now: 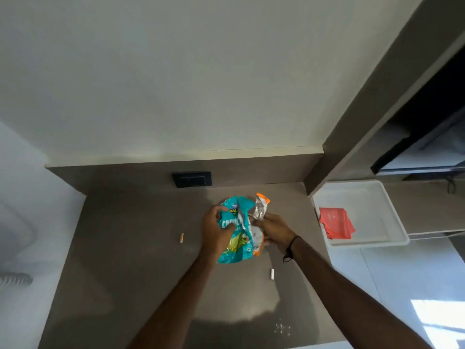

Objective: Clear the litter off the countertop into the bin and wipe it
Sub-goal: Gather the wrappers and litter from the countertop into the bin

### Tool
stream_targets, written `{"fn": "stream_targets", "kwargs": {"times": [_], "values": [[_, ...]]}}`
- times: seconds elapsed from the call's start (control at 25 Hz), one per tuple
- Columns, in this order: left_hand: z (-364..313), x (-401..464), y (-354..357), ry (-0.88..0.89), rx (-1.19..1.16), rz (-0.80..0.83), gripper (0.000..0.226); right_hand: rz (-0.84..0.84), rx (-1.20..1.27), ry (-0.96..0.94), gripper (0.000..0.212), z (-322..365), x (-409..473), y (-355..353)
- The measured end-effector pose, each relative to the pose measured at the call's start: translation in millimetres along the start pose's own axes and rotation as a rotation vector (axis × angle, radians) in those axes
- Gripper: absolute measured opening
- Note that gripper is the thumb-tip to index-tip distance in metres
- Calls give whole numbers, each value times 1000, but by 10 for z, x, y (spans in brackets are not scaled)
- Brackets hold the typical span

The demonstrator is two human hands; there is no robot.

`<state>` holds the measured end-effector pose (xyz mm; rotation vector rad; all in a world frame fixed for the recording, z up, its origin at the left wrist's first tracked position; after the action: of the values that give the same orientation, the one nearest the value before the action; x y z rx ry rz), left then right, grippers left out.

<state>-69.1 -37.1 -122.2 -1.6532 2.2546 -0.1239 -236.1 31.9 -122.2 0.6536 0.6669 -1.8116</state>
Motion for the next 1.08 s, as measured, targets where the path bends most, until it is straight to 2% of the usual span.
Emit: {"fn": "stream_targets", "kwargs": {"times": [0.12, 0.2, 0.28, 0.44, 0.52, 0.56, 0.64, 0.68, 0.76, 0.92, 1.08], "values": [[-57, -530, 130, 0, 30, -40, 41, 229, 22, -25, 34, -188, -503, -110], [-76, -961, 216, 40, 71, -46, 42, 308, -24, -72, 36, -410, -837, -201], [-57, -1375, 279, 91, 133, -80, 45, 305, -53, -116, 33, -668, -1089, -277], [220, -2071, 283, 81, -91, -245, 49, 123, -97, -266, 29, -1241, -1491, -505], [495, -2241, 261, 41, 129, -293, 60, 71, -182, -309, 27, -1573, -1689, -598], [659, -2301, 248, -3, 333, -235, 70, 71, -241, -316, 32, -1773, -1781, -623], [982, -2374, 255, -71, 743, -7, 86, 79, -367, -312, 39, -2211, -1877, -623], [1136, -2385, 280, -63, 869, 75, 86, 81, -443, -297, 37, -2453, -1878, -609], [1372, -2368, 326, -9, 947, 132, 80, 80, -625, -244, 26, -2954, -1800, -533], [1605, -2335, 361, 66, 1039, 64, 80, 107, -845, -7, 29, -3881, -1387, -238], [1753, -2288, 396, 105, 1063, 27, 80, 51, -874, 241, 34, -4560, -890, 69]]}}
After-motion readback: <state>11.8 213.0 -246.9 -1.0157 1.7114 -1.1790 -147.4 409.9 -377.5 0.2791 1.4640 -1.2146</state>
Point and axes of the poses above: each hand's wrist, its own x-axis towards the middle knuckle, its own y-axis out of the palm, z = x × y, the point moved 1 cm from there along x, towards the middle knuckle, and after that the axes turned 6 degrees about -x, right-handed, at the moved point
